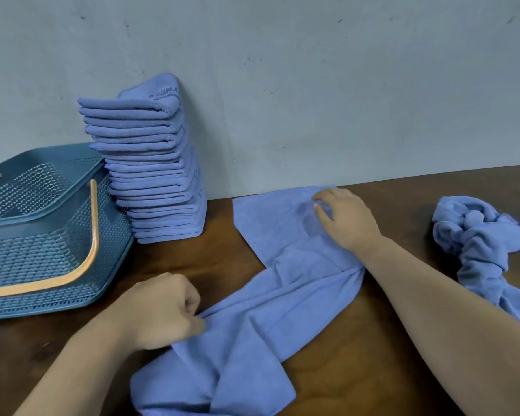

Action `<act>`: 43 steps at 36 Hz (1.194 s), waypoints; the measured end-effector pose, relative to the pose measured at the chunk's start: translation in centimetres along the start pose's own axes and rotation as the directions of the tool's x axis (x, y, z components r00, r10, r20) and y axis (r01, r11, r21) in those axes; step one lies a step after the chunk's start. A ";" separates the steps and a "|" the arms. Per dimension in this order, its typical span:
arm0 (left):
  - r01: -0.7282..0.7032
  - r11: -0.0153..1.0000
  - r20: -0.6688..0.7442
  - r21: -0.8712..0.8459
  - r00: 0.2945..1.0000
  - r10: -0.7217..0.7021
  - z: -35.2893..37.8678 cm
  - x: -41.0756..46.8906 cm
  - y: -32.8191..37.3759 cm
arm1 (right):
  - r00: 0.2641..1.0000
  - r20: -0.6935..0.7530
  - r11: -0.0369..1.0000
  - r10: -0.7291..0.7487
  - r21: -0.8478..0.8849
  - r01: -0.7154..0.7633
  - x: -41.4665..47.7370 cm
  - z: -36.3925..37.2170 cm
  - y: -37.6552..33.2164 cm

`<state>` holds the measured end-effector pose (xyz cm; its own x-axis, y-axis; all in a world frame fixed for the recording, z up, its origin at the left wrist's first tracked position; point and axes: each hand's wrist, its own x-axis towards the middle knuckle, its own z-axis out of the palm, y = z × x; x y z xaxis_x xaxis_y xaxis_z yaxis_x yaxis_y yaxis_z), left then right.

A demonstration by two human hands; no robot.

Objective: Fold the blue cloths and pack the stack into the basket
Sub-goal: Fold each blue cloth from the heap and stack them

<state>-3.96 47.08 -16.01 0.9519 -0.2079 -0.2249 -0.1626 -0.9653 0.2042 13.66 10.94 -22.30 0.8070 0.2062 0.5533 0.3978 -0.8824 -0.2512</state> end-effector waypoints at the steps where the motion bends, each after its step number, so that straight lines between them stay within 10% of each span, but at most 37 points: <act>1: 0.007 1.000 0.027 -0.026 1.000 -0.007 -0.1 -0.1 -0.2 | 0.994 -0.098 0.999 -0.044 0.002 0.045 -0.2 -0.4 -0.3; 4: -0.054 0.991 -0.011 -0.126 0.999 0.053 -0.1 -0.2 -0.2 | 0.973 -0.195 0.993 -0.120 -0.019 0.119 -1.4 -1.5 -1.8; 9: -0.333 0.934 -0.387 -0.133 0.885 0.260 3.1 1.9 0.7 | 0.995 0.051 0.989 -0.088 0.123 0.082 -4.7 -3.1 -4.5; 15: -0.539 0.841 -0.236 -0.049 0.824 0.514 5.5 3.4 1.6 | 0.896 0.429 0.991 0.120 0.001 -0.133 -9.4 -3.2 -4.7; 29: -0.323 0.909 -0.420 -0.264 0.887 0.193 8.4 -0.9 1.5 | 0.965 0.105 0.968 -0.240 0.106 0.229 -14.6 -6.9 -7.5; 37: -0.191 0.682 -0.491 -0.706 0.826 -0.276 8.2 -6.0 3.2 | 0.959 0.272 0.958 -0.084 0.288 0.002 -19.2 -9.4 -14.2; 43: -0.026 0.798 -0.457 -0.602 0.830 -0.319 8.8 -9.9 3.2 | 0.937 0.342 0.919 0.075 0.342 -0.199 -20.3 -9.1 -17.4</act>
<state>-16.19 44.71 -21.52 0.9608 0.2071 0.1841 0.0022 -0.6699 0.7424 -13.59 18.25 -21.98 0.9352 0.2713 0.2275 0.3540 -0.7071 -0.6121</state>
